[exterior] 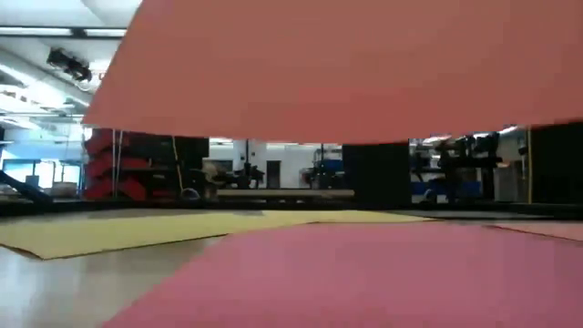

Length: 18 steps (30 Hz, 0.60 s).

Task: Organize paper
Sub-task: Stack the orange paper on top of the orange paper

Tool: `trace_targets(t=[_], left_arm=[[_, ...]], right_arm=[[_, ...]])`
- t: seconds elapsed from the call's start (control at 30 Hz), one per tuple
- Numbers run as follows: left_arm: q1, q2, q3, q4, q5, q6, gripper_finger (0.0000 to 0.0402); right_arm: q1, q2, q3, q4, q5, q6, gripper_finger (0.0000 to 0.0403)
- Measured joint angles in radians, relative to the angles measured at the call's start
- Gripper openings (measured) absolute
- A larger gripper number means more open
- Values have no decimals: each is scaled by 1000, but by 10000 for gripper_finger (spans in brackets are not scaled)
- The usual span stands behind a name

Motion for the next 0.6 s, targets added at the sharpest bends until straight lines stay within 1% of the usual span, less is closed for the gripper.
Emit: trace_targets(t=[0.13, 0.2, 0.37, 0.6], left_arm=[[68, 15, 5, -55, 88, -101, 0], [94, 40, 22, -60, 138, -122, 0], [153, 147, 107, -62, 271, -150, 0], [212, 290, 249, -59, 397, -169, 0]], right_arm=[[0, 0, 0, -135, -20, 67, 0], [-3, 0, 0, -190, -20, 90, 0], [-23, 0, 0, -280, -28, 103, 0], [-42, 0, 0, -386, -51, 104, 0]])
